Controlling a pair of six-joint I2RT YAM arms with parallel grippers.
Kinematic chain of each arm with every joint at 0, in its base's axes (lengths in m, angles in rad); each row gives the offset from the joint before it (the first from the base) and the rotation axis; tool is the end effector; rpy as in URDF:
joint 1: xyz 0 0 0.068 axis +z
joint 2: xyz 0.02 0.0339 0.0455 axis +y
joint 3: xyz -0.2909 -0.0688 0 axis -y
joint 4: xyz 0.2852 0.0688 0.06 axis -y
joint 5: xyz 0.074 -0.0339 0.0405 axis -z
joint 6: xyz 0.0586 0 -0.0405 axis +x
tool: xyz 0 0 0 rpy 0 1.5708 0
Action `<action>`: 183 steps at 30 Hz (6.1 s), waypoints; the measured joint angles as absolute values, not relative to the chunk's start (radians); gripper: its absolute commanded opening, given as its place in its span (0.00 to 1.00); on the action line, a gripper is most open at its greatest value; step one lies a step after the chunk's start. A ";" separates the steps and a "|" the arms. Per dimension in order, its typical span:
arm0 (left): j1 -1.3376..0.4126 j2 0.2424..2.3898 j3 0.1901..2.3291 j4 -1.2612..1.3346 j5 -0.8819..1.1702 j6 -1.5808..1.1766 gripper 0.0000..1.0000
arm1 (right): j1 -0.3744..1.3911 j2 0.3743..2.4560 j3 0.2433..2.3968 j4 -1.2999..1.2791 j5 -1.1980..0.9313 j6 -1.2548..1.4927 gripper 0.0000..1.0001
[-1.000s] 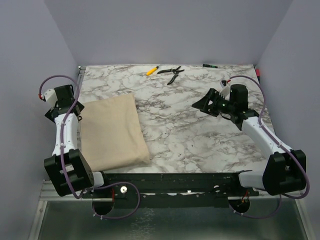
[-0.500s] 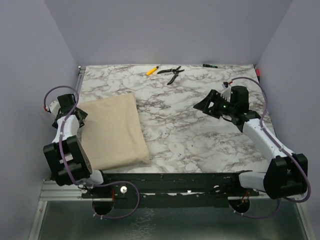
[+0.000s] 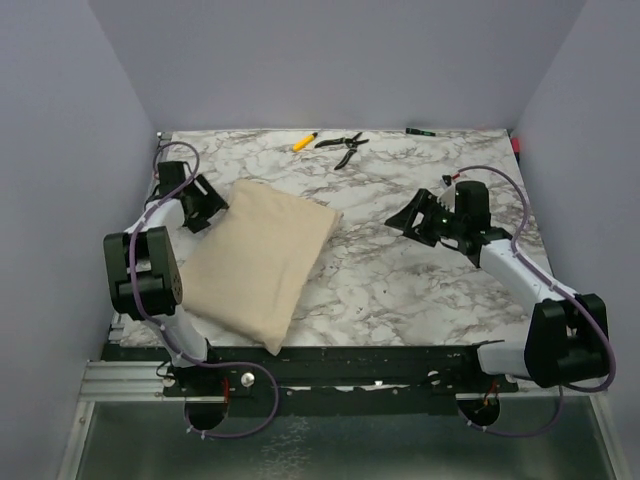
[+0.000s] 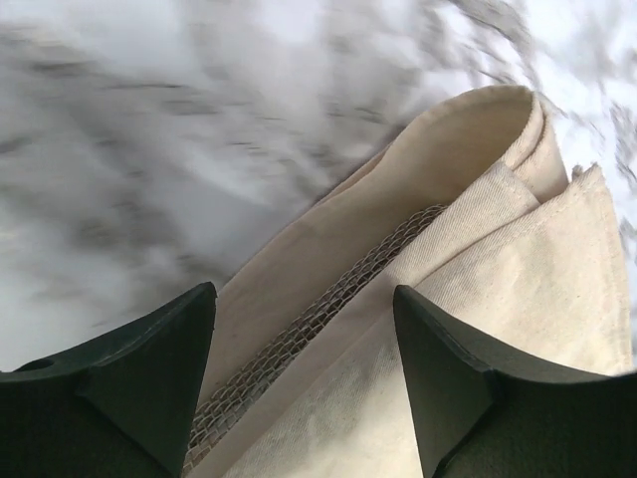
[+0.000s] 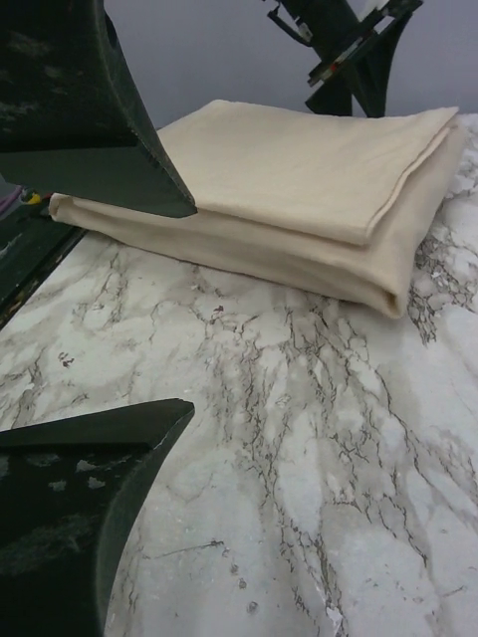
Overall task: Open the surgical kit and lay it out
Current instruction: Move the surgical kit at the center of the board, then open the surgical kit at the center of the board.
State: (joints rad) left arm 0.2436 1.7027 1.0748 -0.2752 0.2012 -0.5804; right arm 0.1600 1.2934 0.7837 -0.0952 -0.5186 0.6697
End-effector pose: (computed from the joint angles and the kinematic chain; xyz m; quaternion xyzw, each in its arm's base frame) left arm 0.3965 0.0865 0.1797 -0.3463 0.8745 -0.1482 0.3055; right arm 0.3126 0.0799 0.2355 0.1006 0.8584 0.3887 0.3193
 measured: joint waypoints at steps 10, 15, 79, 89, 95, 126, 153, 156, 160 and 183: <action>0.087 1.811 1.370 -0.342 0.154 -0.514 0.82 | 0.160 1.380 0.830 -0.067 -0.512 0.640 0.79; 0.121 1.682 1.344 -0.401 -0.020 -0.490 0.83 | 0.173 1.415 0.860 -0.006 -0.513 0.627 0.79; -0.080 1.724 1.112 -0.248 0.386 -0.657 0.73 | 0.253 1.776 1.157 -0.246 -0.147 0.419 0.66; -0.222 1.823 1.190 -0.151 0.405 -0.788 0.73 | 0.105 1.774 1.159 -0.290 -0.059 0.455 0.60; -0.325 1.995 1.336 -0.069 0.434 -0.881 0.75 | 0.002 1.771 1.159 -0.293 0.029 0.446 0.60; -0.432 1.747 1.237 -0.118 0.193 -0.686 0.79 | -0.186 1.205 0.730 -0.414 0.168 0.606 0.51; -0.431 1.734 1.183 -0.173 0.170 -0.622 0.78 | -0.192 1.300 0.805 -0.374 0.203 0.585 0.19; -0.431 1.731 1.189 -0.186 0.173 -0.610 0.78 | -0.192 1.304 0.824 -0.389 0.186 0.564 0.16; -0.431 1.731 1.238 -0.208 0.196 -0.571 0.78 | -0.191 1.330 0.896 -0.418 0.165 0.530 0.11; -0.470 2.129 1.685 -0.135 0.435 -0.743 0.77 | 0.145 1.460 0.961 -0.147 -0.337 0.374 0.01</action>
